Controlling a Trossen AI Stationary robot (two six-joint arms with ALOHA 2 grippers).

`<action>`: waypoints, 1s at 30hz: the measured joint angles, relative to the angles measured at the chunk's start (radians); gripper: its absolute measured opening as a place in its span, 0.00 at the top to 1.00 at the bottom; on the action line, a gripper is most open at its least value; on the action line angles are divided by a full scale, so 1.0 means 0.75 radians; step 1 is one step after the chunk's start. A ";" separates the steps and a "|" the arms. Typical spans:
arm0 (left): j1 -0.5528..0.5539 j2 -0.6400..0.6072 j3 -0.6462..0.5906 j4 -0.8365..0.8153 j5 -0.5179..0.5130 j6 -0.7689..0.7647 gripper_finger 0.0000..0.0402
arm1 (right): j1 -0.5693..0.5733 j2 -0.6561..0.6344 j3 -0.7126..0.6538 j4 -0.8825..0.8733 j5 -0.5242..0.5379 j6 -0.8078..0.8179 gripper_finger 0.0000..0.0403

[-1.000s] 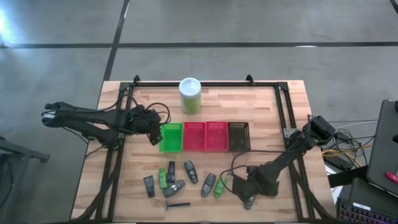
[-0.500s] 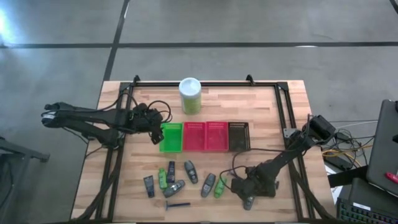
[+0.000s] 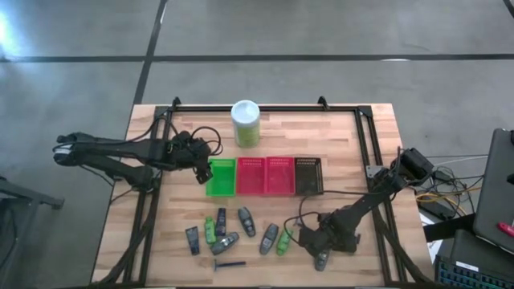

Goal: Pick & Place Travel size toiletries
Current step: Put the gray deodorant into the green bin

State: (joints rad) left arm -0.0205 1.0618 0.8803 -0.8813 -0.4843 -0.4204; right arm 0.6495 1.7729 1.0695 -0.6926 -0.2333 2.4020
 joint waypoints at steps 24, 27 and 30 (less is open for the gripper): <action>0.017 0.000 -0.003 0.014 0.000 0.002 0.25 | 0.026 0.051 -0.020 0.085 0.035 -0.004 0.27; 0.017 0.000 -0.003 0.023 -0.001 0.005 0.25 | 0.026 0.049 -0.023 0.045 0.035 -0.007 0.31; 0.017 0.001 -0.003 0.023 -0.001 0.024 0.25 | 0.027 0.048 -0.024 0.062 0.025 -0.007 0.35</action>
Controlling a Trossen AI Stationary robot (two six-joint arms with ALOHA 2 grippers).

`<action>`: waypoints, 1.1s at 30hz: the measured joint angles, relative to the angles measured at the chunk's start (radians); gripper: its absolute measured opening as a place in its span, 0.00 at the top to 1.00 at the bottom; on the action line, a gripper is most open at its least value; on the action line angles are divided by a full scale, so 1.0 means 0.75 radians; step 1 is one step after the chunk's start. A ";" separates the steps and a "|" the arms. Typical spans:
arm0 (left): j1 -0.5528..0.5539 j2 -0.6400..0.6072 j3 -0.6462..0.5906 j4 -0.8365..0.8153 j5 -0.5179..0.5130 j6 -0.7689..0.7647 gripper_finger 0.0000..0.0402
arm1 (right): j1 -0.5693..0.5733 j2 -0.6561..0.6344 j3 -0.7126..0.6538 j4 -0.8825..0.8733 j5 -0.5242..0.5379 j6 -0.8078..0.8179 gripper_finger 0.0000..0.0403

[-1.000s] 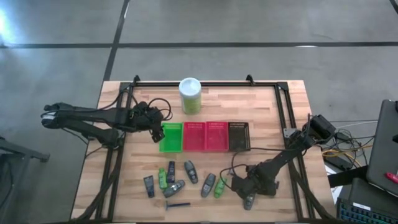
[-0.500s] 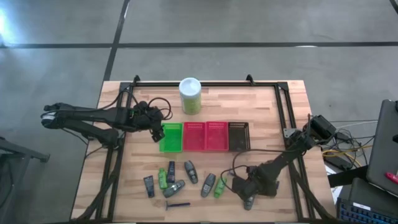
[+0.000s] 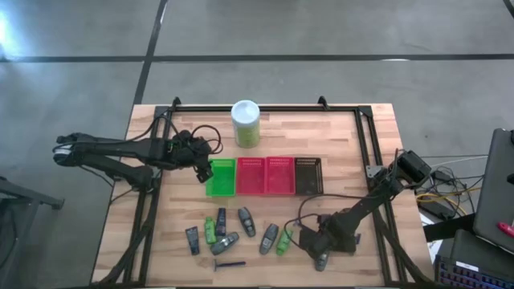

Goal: Pick & Place Travel size toiletries
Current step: Put the gray deodorant into the green bin

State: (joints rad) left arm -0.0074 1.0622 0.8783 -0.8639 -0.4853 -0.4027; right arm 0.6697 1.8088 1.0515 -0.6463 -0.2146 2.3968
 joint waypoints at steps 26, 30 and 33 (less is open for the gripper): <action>0.003 0.000 0.000 0.025 -0.004 0.010 0.25 | 0.003 0.003 0.026 0.000 0.046 -0.030 0.45; 0.004 0.000 0.000 0.025 -0.004 0.009 0.25 | 0.003 0.003 0.026 0.010 0.051 -0.052 0.51; 0.004 0.000 0.000 0.028 -0.004 0.009 0.25 | 0.003 -0.011 0.026 0.043 0.092 -0.054 0.51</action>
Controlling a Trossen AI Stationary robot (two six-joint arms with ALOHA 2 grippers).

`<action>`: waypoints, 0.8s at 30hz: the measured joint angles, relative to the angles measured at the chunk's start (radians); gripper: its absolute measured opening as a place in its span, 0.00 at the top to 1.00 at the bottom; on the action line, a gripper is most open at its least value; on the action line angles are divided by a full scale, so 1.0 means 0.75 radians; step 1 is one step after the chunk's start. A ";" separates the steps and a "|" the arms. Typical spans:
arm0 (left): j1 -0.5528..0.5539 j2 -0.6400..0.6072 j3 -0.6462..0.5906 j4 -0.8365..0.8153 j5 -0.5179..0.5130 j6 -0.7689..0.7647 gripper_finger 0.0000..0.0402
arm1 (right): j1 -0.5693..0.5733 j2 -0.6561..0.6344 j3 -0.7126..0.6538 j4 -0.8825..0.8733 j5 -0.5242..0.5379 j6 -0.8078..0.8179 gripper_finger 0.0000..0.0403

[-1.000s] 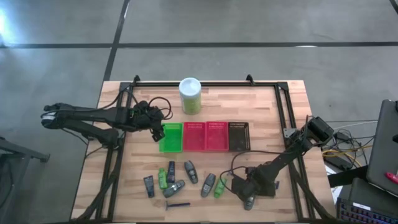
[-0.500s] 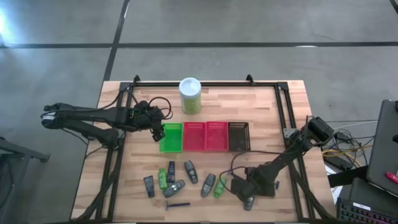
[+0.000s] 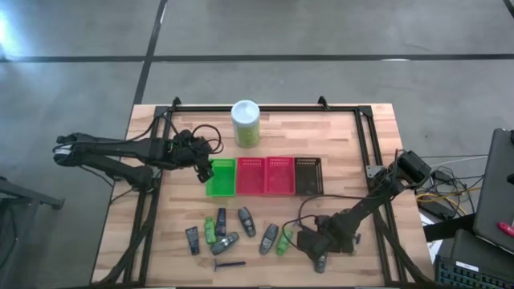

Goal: Pick & Place Travel size toiletries
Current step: Put the gray deodorant into the green bin

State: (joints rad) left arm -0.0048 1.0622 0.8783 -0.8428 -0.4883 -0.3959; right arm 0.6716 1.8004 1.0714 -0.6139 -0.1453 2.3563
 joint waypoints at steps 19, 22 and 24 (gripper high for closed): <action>0.086 -0.052 0.000 0.897 0.513 1.078 0.25 | -0.394 -0.499 -0.001 -0.118 0.833 -0.321 0.49; 0.073 -0.030 0.000 1.026 0.534 1.222 0.25 | -0.554 -0.537 -0.001 -0.092 0.917 -0.465 0.49; 0.071 -0.010 0.000 1.065 0.501 1.153 0.25 | -0.650 -0.562 -0.001 -0.027 0.989 -0.560 0.49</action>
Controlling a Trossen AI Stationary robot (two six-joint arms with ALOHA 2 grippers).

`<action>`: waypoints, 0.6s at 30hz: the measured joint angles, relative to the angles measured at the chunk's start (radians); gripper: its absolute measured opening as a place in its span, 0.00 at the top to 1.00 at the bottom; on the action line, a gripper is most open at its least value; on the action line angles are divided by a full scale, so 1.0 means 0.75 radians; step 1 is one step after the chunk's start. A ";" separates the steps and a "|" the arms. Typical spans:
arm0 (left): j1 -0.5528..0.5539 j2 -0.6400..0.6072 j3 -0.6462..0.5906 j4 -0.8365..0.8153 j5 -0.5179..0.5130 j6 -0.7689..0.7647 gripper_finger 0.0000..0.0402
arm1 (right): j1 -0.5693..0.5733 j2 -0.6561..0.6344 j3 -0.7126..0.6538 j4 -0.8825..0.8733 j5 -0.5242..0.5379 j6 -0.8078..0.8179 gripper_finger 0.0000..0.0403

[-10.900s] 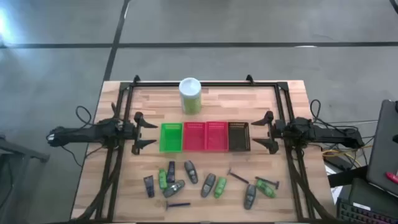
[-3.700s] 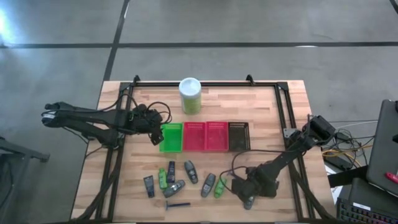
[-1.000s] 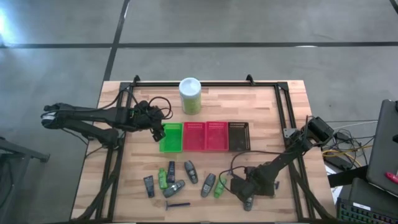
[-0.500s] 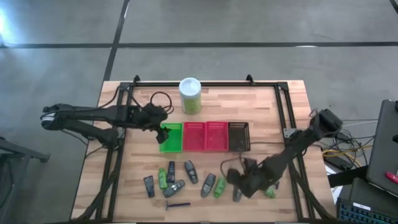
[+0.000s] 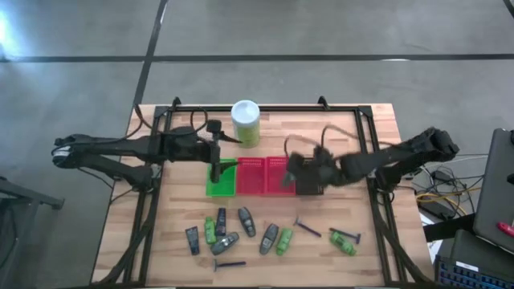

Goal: Pick & Place Travel size toiletries
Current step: Put the gray deodorant into the green bin

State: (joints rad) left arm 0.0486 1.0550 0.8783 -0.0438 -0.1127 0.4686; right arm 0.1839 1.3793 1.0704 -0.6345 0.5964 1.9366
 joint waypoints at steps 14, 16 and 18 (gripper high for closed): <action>0.054 0.113 -0.035 0.301 -0.070 -0.939 0.25 | -0.265 -0.012 0.001 0.712 0.271 -0.619 0.50; 0.048 0.104 -0.060 0.400 -0.128 -0.876 0.25 | -0.264 -0.012 0.005 0.775 0.295 -0.666 0.50; 0.049 0.102 -0.087 0.543 -0.152 -0.834 0.25 | -0.263 -0.008 0.005 0.854 0.319 -0.702 0.49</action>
State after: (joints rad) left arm 0.0852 1.1314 0.8131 0.3634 -0.2265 -0.1568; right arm -0.0132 1.3736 1.0745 0.0058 0.8356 1.4101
